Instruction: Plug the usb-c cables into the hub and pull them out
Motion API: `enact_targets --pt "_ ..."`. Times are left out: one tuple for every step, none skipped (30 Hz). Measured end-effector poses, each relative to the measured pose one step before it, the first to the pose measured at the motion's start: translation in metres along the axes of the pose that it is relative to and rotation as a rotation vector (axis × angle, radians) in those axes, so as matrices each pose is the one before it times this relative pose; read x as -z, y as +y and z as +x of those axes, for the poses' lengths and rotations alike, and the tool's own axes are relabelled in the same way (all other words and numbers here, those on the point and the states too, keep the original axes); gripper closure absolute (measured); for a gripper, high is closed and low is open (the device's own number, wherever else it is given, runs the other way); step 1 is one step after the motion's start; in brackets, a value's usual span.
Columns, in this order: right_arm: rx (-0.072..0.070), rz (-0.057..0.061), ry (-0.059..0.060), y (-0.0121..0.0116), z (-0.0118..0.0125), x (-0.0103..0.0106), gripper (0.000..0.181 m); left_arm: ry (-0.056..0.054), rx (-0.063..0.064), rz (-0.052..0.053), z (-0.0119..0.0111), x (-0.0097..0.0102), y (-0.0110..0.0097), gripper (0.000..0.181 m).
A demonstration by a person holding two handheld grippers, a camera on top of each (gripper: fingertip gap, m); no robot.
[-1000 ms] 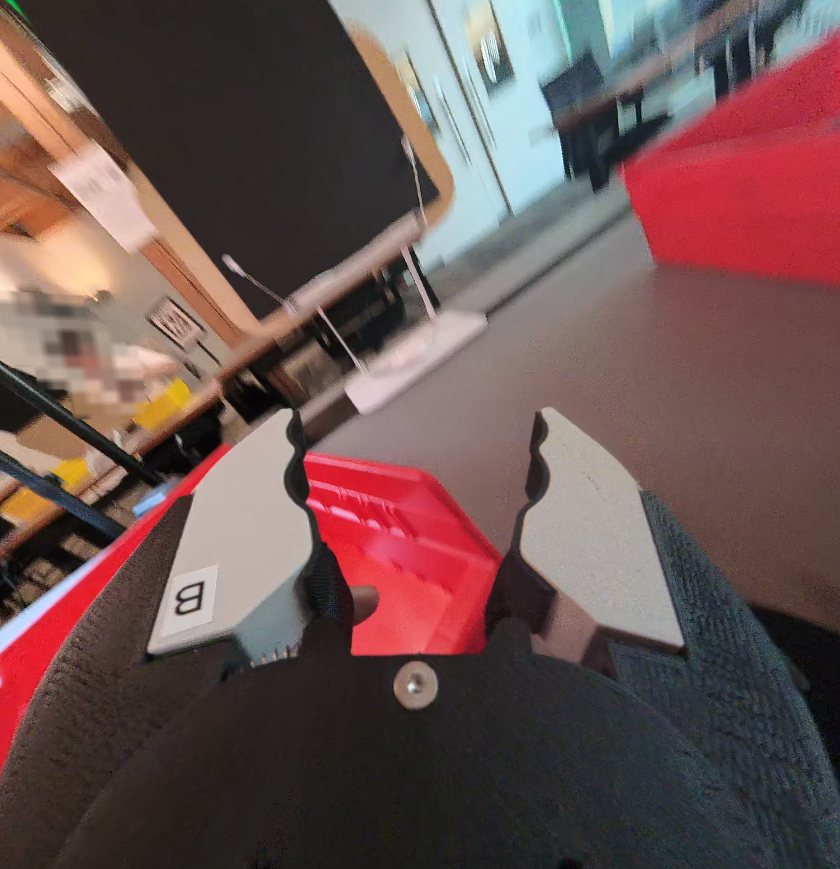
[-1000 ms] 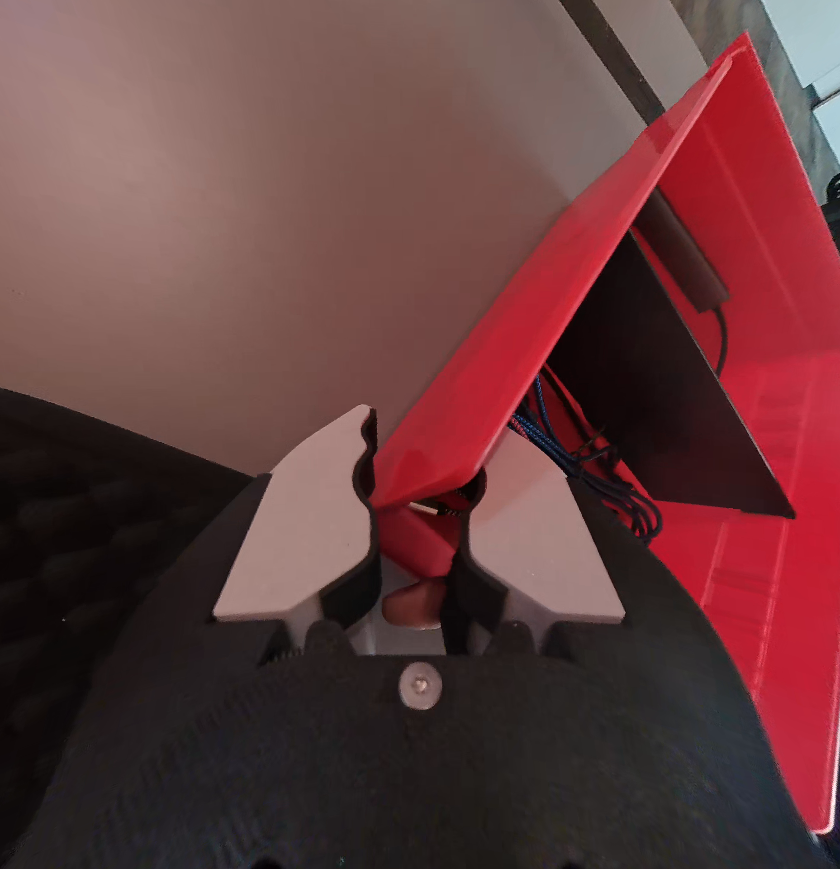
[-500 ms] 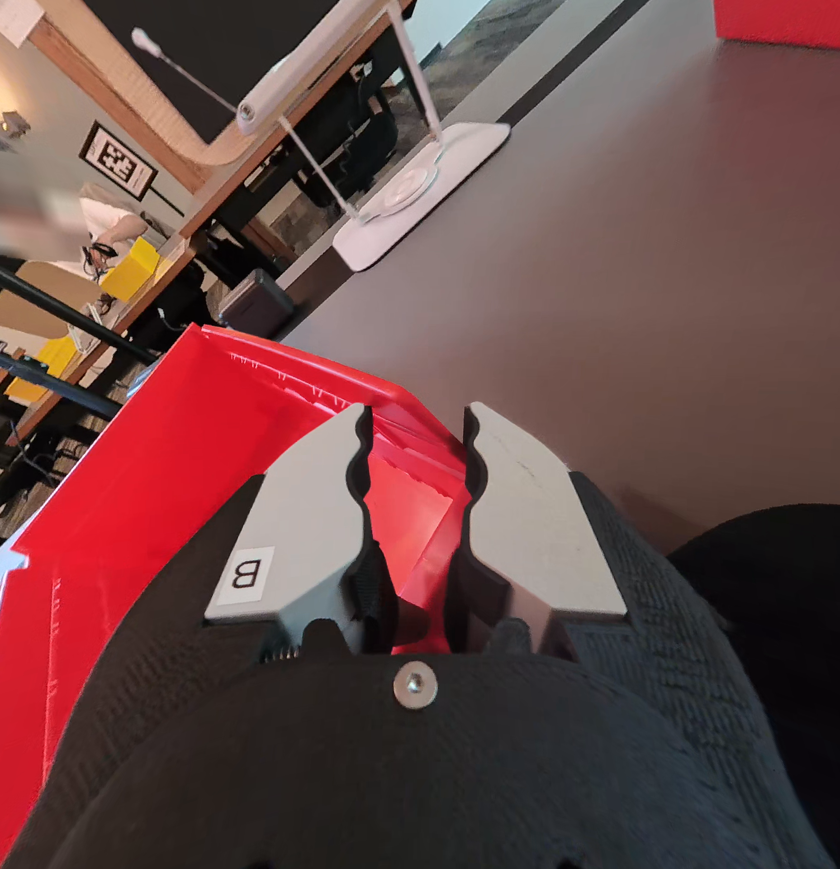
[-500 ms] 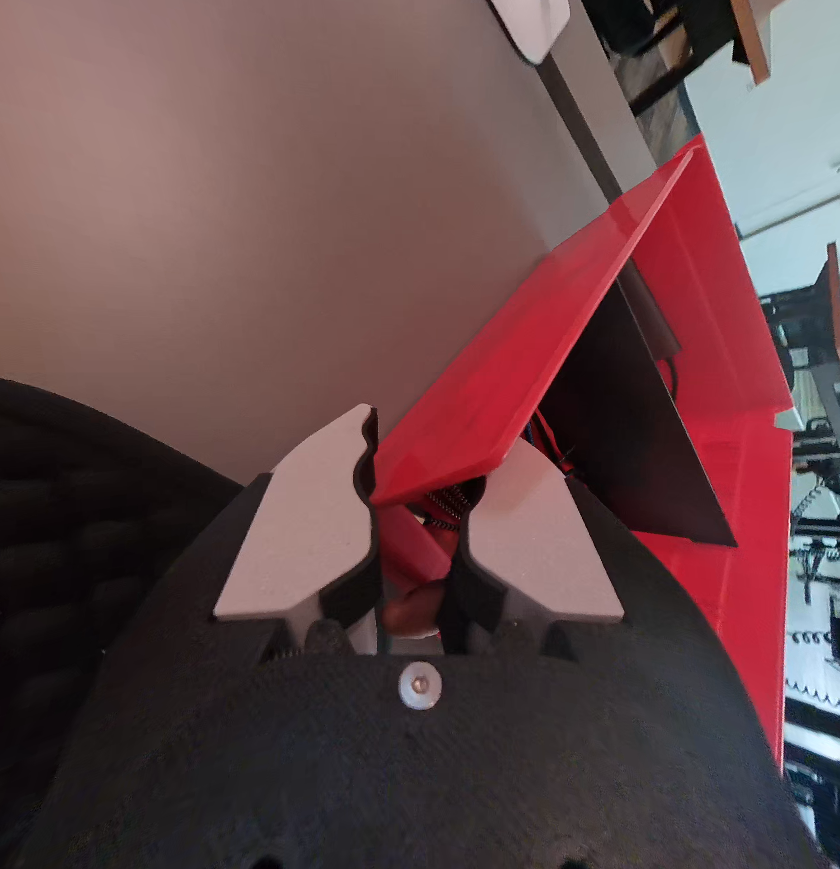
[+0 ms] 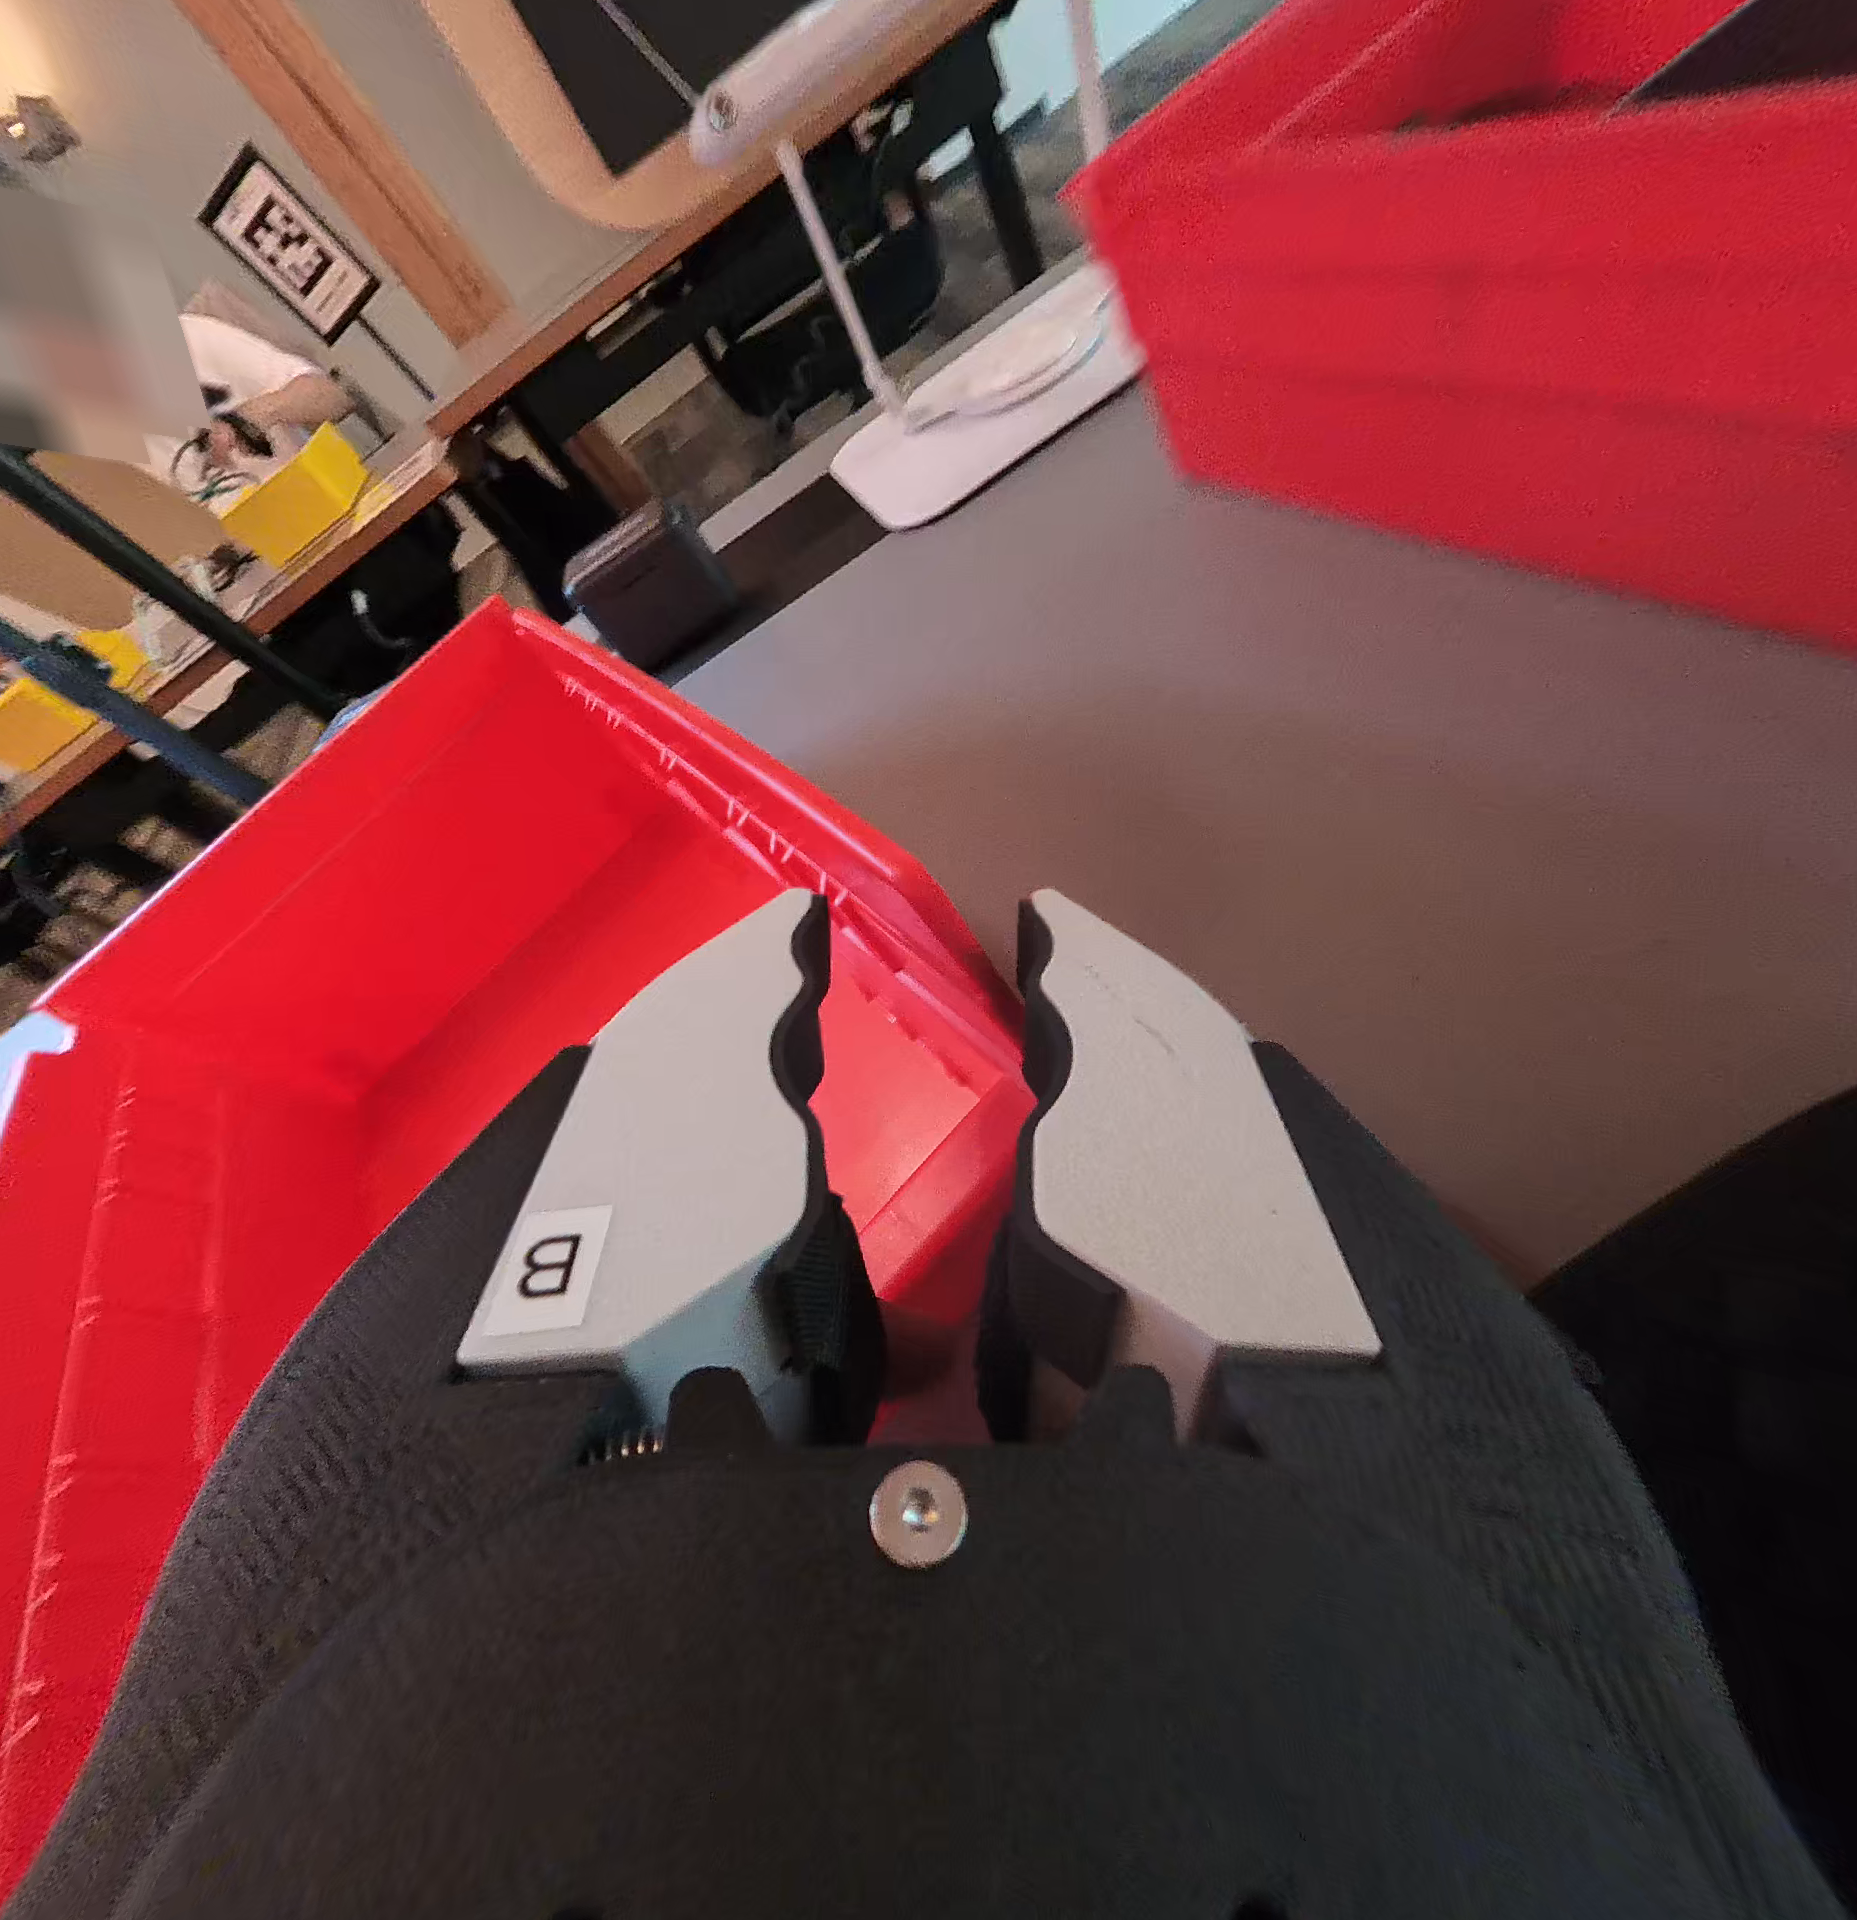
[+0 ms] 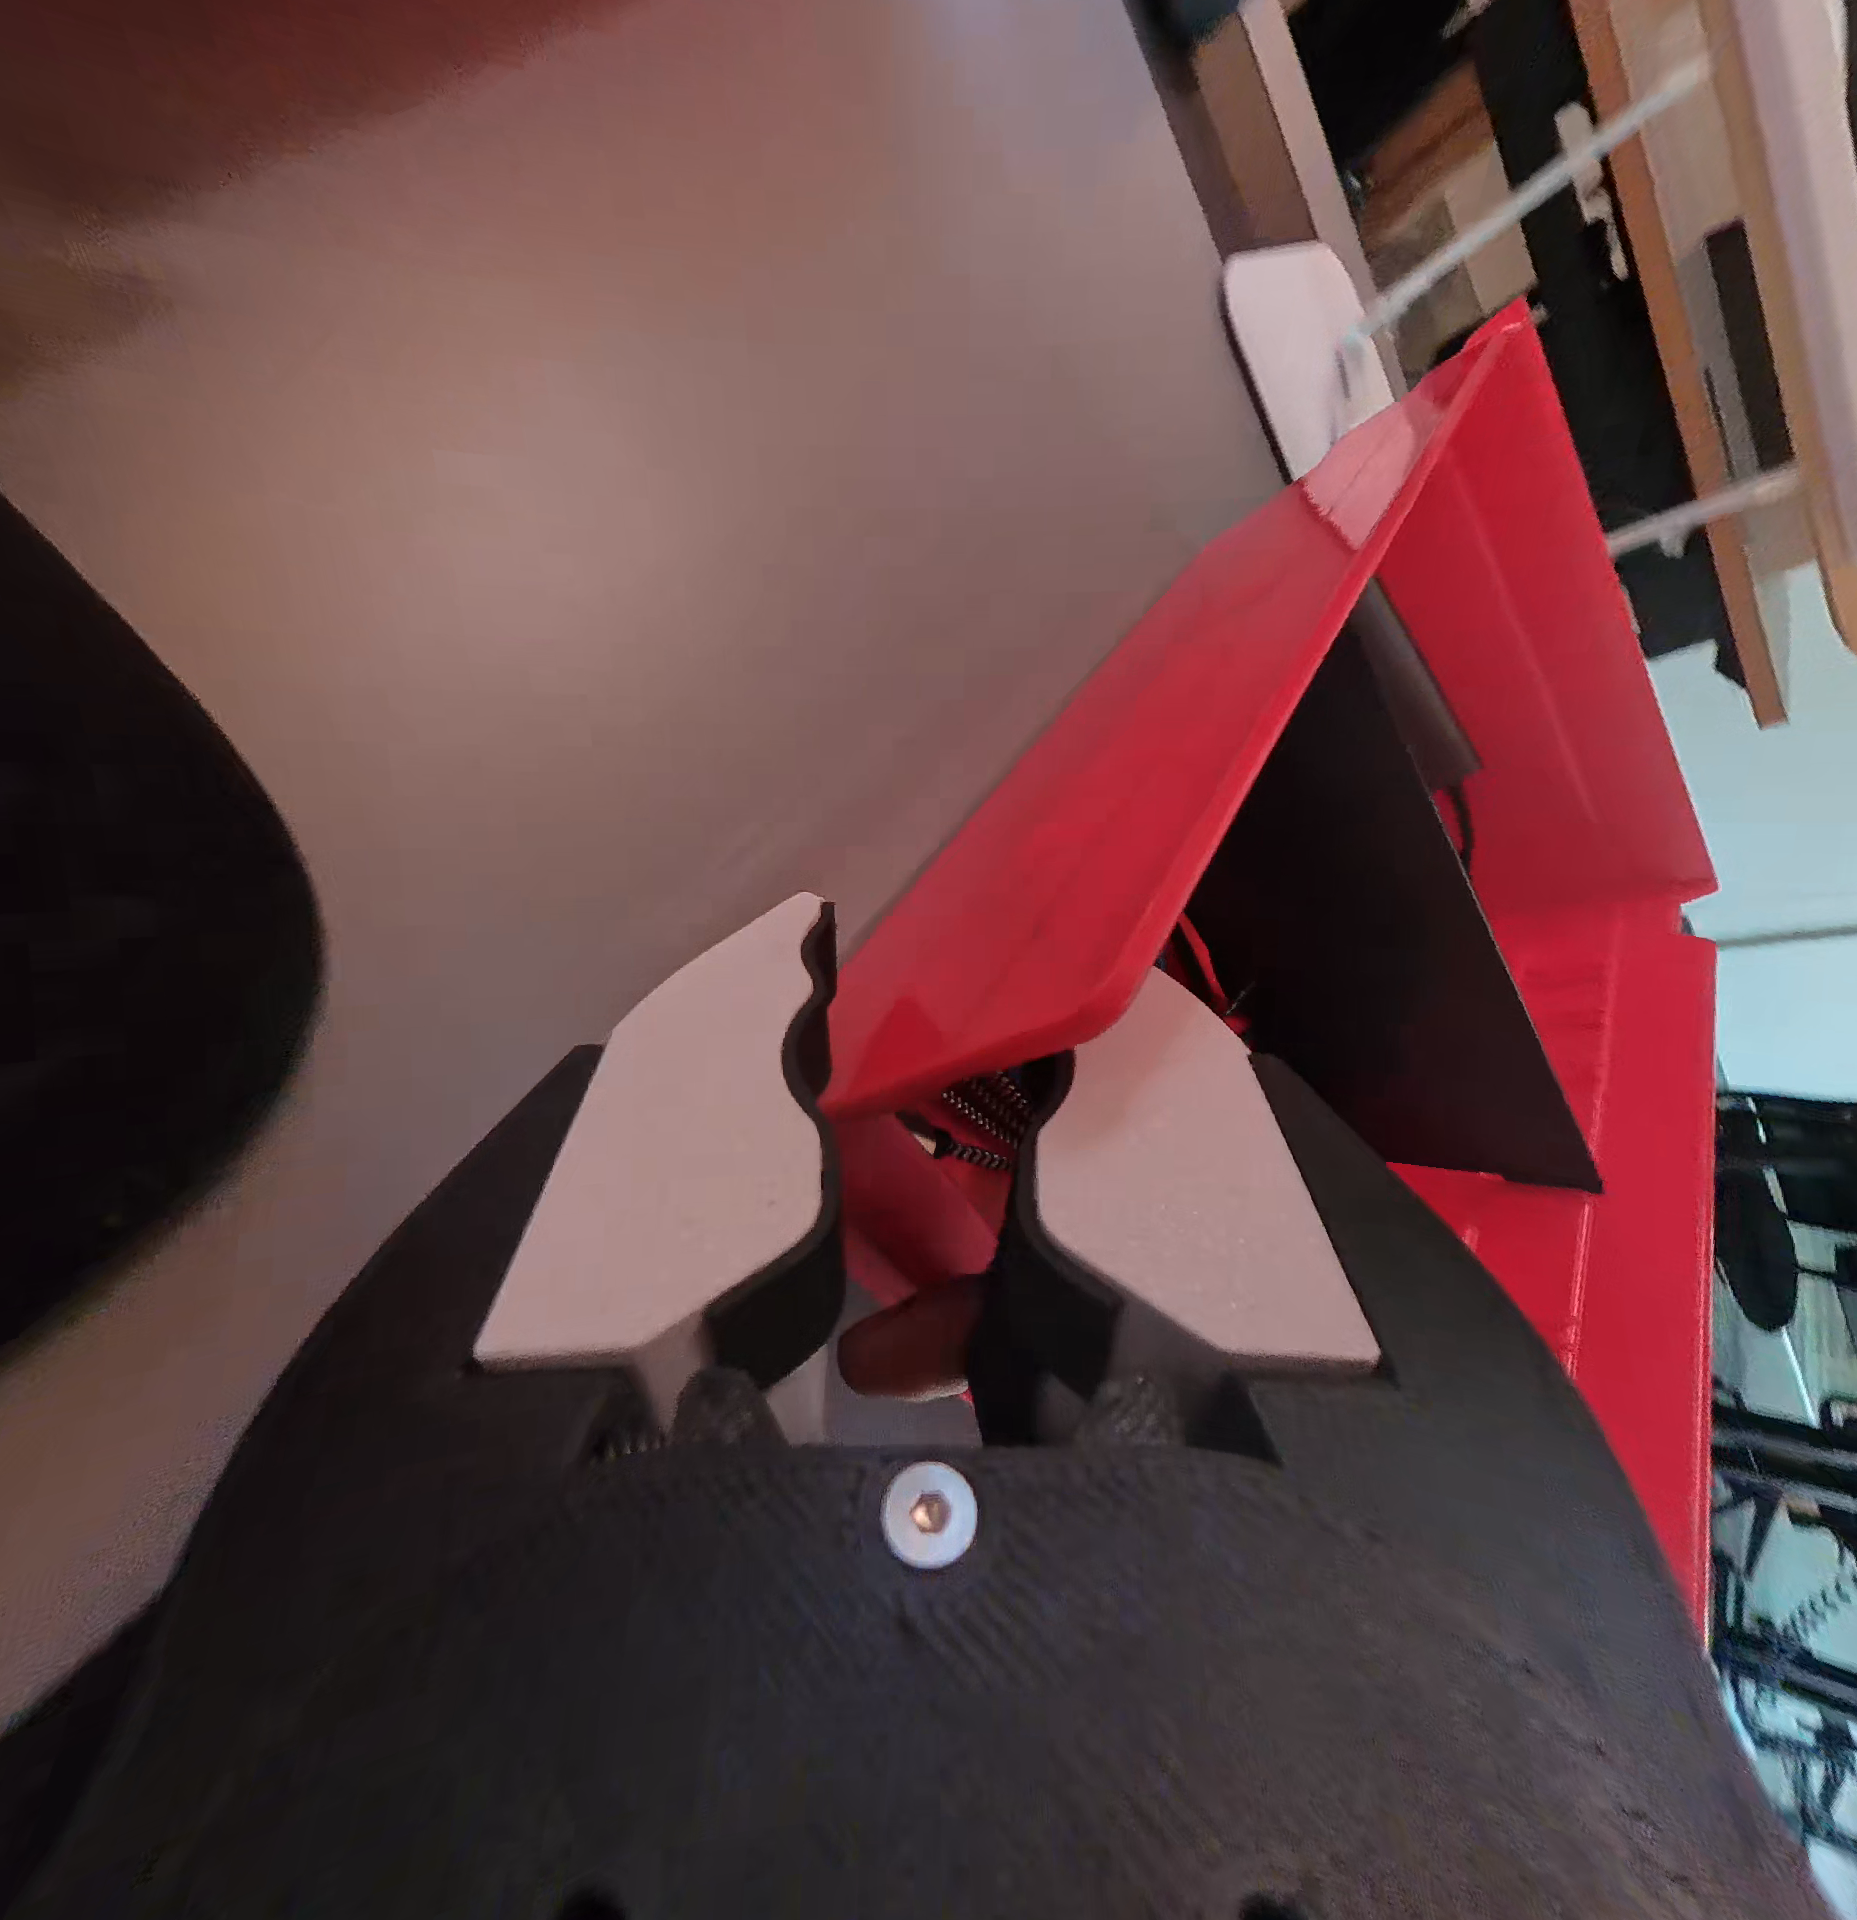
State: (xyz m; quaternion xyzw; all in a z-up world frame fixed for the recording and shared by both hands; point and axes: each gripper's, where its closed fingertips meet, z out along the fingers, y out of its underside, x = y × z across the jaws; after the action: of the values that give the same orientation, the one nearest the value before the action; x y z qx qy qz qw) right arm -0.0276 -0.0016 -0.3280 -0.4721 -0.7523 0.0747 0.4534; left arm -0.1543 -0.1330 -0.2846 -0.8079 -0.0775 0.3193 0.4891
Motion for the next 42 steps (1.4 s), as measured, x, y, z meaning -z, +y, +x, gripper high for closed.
enact_targets --pt "0.0147 0.0117 -0.0203 -0.00862 -0.00572 -0.00258 0.149 0.0337 0.0269 0.0347 0.00109 0.00363 -0.00551 0.148" --pt "0.0112 0.0109 -0.0199 -0.00836 -0.00569 -0.00243 0.149 0.0353 0.036 0.0457 0.00051 0.00504 -0.0074 0.146" --pt "0.007 0.0109 -0.0191 -0.00855 -0.00572 -0.00243 0.149 0.039 0.0298 0.0602 0.00052 0.00599 -0.00956 0.145" --pt "0.0046 0.0125 -0.0177 -0.00863 -0.00559 -0.00227 0.148 0.0372 0.0115 0.068 0.00051 0.00663 -0.01045 0.144" --pt "0.0004 0.0121 -0.0166 -0.00828 -0.00523 -0.00223 0.148 0.0095 0.0036 0.0539 -0.00304 0.00694 -0.00812 0.144" --pt "-0.0019 0.0126 -0.0168 -0.00803 -0.00493 -0.00223 0.148 -0.0054 -0.0098 0.0301 -0.00539 0.00685 -0.00507 0.144" --pt "-0.003 0.014 -0.0163 -0.00771 -0.00444 -0.00213 0.147 -0.0154 -0.017 0.0116 -0.00726 0.0071 -0.00248 0.144" --pt "-0.0015 0.0141 -0.0149 -0.00712 -0.00381 -0.00219 0.146 -0.0337 -0.0114 -0.0011 -0.01037 0.00724 -0.00035 0.144" --pt "0.0006 0.0142 -0.0123 -0.00624 -0.00293 -0.00215 0.146 -0.0429 -0.0089 -0.0064 -0.01236 0.00746 0.00099 0.144" --pt "-0.0019 0.0175 -0.0074 -0.00573 -0.00157 -0.00216 0.145 -0.0481 -0.006 -0.0053 -0.01353 0.00737 0.0019 0.144" --pt "-0.0033 0.028 -0.0029 -0.00617 -0.00048 -0.00172 0.142 -0.0565 0.001 -0.0037 -0.01516 0.00701 0.00304 0.144" --pt "-0.0041 0.0446 0.0037 -0.00761 0.00078 -0.00062 0.139 -0.0576 0.005 0.0001 -0.01544 0.00589 0.00377 0.144" --pt "-0.0103 0.0588 0.0116 -0.00902 0.00198 0.00125 0.137 -0.059 0.0086 0.006 -0.01542 0.00464 0.00478 0.144" --pt "-0.0161 0.0645 0.015 -0.00966 0.00291 0.00328 0.135 -0.0597 0.0109 0.0111 -0.01496 0.0038 0.00514 0.143" --pt "-0.0216 0.0725 0.0222 -0.01071 0.0045 0.00515 0.135 -0.0596 0.0105 0.0155 -0.01414 0.0033 0.00452 0.139" --pt "-0.0298 0.0886 0.0288 -0.01238 0.00636 0.00712 0.138 -0.0671 0.0119 0.0204 -0.01441 0.00294 0.00361 0.135" --pt "-0.038 0.1039 0.0213 -0.01426 0.00597 0.00835 0.142 -0.0714 0.0118 0.0161 -0.01448 0.00286 0.00334 0.13" --pt "-0.0528 0.1098 0.0152 -0.01519 0.00521 0.00822 0.143 -0.068 0.0097 0.0131 -0.01344 0.0026 0.00286 0.124" --pt "-0.0684 0.1093 0.0014 -0.01571 0.00261 0.00742 0.142 -0.055 0.0068 0.0165 -0.01124 0.0019 0.00201 0.118" --pt "-0.0775 0.0962 -0.0141 -0.01447 -0.00105 0.00586 0.142 -0.0438 0.0055 0.0149 -0.00916 0.00116 0.00172 0.107" --pt "-0.0783 0.077 -0.0265 -0.01213 -0.00476 0.0032 0.137 -0.0312 0.0063 0.0073 -0.00701 0.00018 0.00254 0.097" --pt "-0.079 0.0594 -0.0305 -0.00866 -0.00797 0.00039 0.126 -0.0111 0.0042 -0.0038 -0.00378 -0.00058 0.00414 0.087" --pt "-0.0776 0.0333 -0.0288 -0.00349 -0.01032 -0.00206 0.118 0.0145 0.0028 -0.01 0.00034 -0.00134 0.00491 0.082" --pt "-0.0694 0.0057 -0.0299 0.00197 -0.01252 -0.00397 0.11 0.0477 0.0038 -0.0186 0.00549 -0.00192 0.00613 0.082" --pt "-0.0465 -0.0165 -0.02 0.00673 -0.01192 -0.00583 0.102 0.0482 0.0166 -0.0429 0.00583 -0.00249 0.00922 0.083" --pt "-0.0148 -0.0376 0.0102 0.0104 -0.00707 -0.00699 0.101 0.0364 0.0316 -0.0581 0.00468 -0.0028 0.01102 0.083" --pt "0.0141 -0.042 0.038 0.01096 -0.00171 -0.00718 0.102 0.0313 0.0303 -0.0554 0.004 -0.00288 0.01048 0.085" --pt "0.0374 -0.0265 0.056 0.00812 0.00226 -0.00619 0.111 0.0282 0.0206 -0.0518 0.0035 -0.00265 0.00992 0.088" --pt "0.0432 -0.0038 0.0816 0.00451 0.00696 -0.00474 0.128 0.0163 0.0119 -0.045 0.00189 -0.00245 0.00852 0.092" --pt "0.0363 0.0015 0.0687 0.00291 0.00618 -0.00436 0.136 0.0099 0.0018 -0.032 0.00107 -0.00211 0.00648 0.096" --pt "0.0137 -0.0088 0.0357 0.00305 0.00268 -0.0048 0.137 0.006 -0.005 -0.0153 0.00079 -0.00112 0.00302 0.1" --pt "-0.004 -0.0215 0.0149 0.00357 0.00068 -0.00546 0.135 0.004 -0.0029 -0.0015 0.00082 0.0 0.00001 0.106" --pt "-0.009 -0.0344 0.0142 0.00451 0.00164 -0.00588 0.13 0.0059 -0.0057 0.0051 0.00116 0.00054 -0.00057 0.116" --pt "-0.0113 -0.0509 0.0125 0.00616 0.00228 -0.00619 0.128 0.0084 -0.007 0.0036 0.00147 0.00047 -0.0001 0.128" --pt "-0.0179 -0.0603 0.0076 0.00749 0.00249 -0.0061 0.127 -0.0009 -0.0056 0.003 0.00032 0.00078 0.0 0.139" --pt "-0.0241 -0.0591 0.0005 0.00729 0.00212 -0.00581 0.127 -0.0207 -0.0116 0.0023 -0.00265 0.00123 0.00011 0.148" --pt "-0.021 -0.0508 -0.0063 0.00612 0.00113 -0.00487 0.128 -0.0062 -0.0133 -0.0024 -0.00087 0.00127 0.00067 0.151" --pt "-0.0191 -0.0406 -0.0009 0.00517 0.0019 -0.00423 0.129 -0.011 0.003 -0.0032 -0.00206 0.00082 0.00044 0.155" --pt "-0.0188 -0.0349 0.0003 0.00441 0.00199 -0.0036 0.131 -0.0156 0.0094 -0.0023 -0.00301 0.00156 0.00025 0.162" --pt "-0.0115 -0.0243 -0.0021 0.00292 0.00087 -0.00248 0.138 -0.0111 0.0065 -0.0041 -0.00311 0.0022 0.0002 0.169" --pt "0.001 -0.0118 0.0062 0.00133 0.00092 -0.00138 0.149 -0.0025 0.0145 -0.0044 -0.00215 0.0017 0.00009 0.173" --pt "0.0076 -0.0096 0.0205 0.00103 0.00192 -0.00099 0.164 0.0003 0.0096 -0.0037 -0.00142 0.00166 -0.00015 0.174"
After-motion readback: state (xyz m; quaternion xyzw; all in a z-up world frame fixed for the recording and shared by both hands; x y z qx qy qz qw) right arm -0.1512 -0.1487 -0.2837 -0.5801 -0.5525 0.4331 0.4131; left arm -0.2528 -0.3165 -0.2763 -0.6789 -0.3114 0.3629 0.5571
